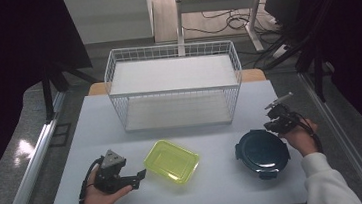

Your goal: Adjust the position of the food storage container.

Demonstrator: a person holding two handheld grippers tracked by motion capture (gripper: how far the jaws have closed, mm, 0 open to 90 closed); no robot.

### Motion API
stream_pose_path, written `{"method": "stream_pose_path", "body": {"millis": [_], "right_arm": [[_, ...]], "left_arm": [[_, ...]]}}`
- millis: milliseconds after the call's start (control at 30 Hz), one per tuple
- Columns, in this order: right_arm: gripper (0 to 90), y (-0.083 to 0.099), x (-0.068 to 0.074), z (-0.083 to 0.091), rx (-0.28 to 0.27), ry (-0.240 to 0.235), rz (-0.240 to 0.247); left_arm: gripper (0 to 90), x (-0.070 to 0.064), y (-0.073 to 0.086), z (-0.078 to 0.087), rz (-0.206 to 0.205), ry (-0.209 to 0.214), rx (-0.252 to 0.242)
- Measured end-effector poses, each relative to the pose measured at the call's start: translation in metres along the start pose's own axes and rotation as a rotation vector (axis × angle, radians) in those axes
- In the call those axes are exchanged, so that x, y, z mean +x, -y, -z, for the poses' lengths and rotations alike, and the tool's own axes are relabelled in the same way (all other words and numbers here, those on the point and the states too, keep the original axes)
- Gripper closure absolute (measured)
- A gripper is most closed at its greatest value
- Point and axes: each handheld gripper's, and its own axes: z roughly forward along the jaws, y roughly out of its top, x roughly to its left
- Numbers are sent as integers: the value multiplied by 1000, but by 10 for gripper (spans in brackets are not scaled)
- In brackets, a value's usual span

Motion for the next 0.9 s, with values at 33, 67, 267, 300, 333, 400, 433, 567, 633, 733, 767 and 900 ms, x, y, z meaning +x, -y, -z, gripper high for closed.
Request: {"method": "stream_pose_path", "body": {"millis": [33,67,267,300,333,400,433,567,633,733,767,900], "right_arm": [[892,4,-3,3,4,3,-9],[892,7,-5,5,8,5,-16],[892,26,-9,11,45,-7,-15],[892,26,-9,11,45,-7,-15],[892,29,-7,10,65,-15,-1],[892,31,-4,9,82,-25,9],[892,32,-4,8,89,-28,17],[893,35,-2,8,99,-23,15],[894,37,-2,8,97,-24,6],[894,36,1,9,106,-9,23],[894,36,3,9,108,-10,24],[894,34,14,9,101,-25,52]], "left_arm": [[187,0,0,0,1,1,0],[187,0,0,0,1,1,1],[187,-3,-1,-1,-4,1,1],[187,-3,-1,0,-11,-2,5],[187,-4,-1,-1,-9,-1,2],[187,-4,-1,-1,-8,-1,-1],[187,-4,-1,-1,-8,-1,1],[187,-4,-1,-1,-6,-2,0],[187,-3,-1,0,-7,-2,0],[187,-4,-1,-1,-9,-3,0],[187,-4,-1,-1,-8,-3,0],[187,-5,-2,-2,-11,-2,3]]}}
